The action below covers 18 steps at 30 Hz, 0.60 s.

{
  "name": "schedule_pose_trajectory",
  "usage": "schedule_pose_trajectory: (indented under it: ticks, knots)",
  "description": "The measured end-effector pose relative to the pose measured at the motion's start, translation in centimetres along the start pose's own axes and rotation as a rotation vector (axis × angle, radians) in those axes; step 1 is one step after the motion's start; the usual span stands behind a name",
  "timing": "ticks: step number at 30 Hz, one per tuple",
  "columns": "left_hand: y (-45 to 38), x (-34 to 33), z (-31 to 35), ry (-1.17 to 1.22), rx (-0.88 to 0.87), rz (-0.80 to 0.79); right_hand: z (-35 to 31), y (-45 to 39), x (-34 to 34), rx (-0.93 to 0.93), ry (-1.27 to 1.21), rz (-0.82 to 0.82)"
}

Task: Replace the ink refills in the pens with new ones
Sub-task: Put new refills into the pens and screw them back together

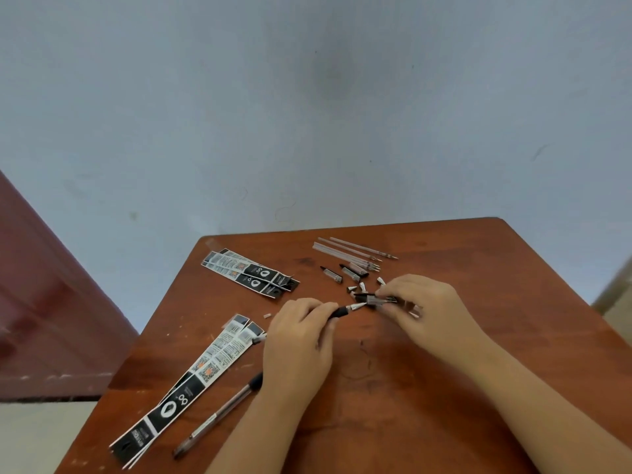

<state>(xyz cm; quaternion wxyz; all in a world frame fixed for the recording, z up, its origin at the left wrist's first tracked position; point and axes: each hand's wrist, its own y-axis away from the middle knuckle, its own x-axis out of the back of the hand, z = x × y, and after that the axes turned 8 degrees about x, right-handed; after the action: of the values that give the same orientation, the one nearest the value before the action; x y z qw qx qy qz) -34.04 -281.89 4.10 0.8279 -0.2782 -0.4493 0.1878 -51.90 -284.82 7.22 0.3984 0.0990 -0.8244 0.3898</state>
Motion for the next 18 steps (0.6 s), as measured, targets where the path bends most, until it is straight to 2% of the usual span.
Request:
schedule_pose_trajectory:
  ticks: [9, 18]
  knots:
    - [0.2, 0.1, 0.1, 0.016, -0.082, -0.065, 0.1, 0.2, -0.2, 0.089, -0.047, -0.123]
    - [0.5, 0.3, 0.0, 0.060, -0.166, -0.183, 0.9, 0.1, 0.1, 0.005, -0.291, -0.194]
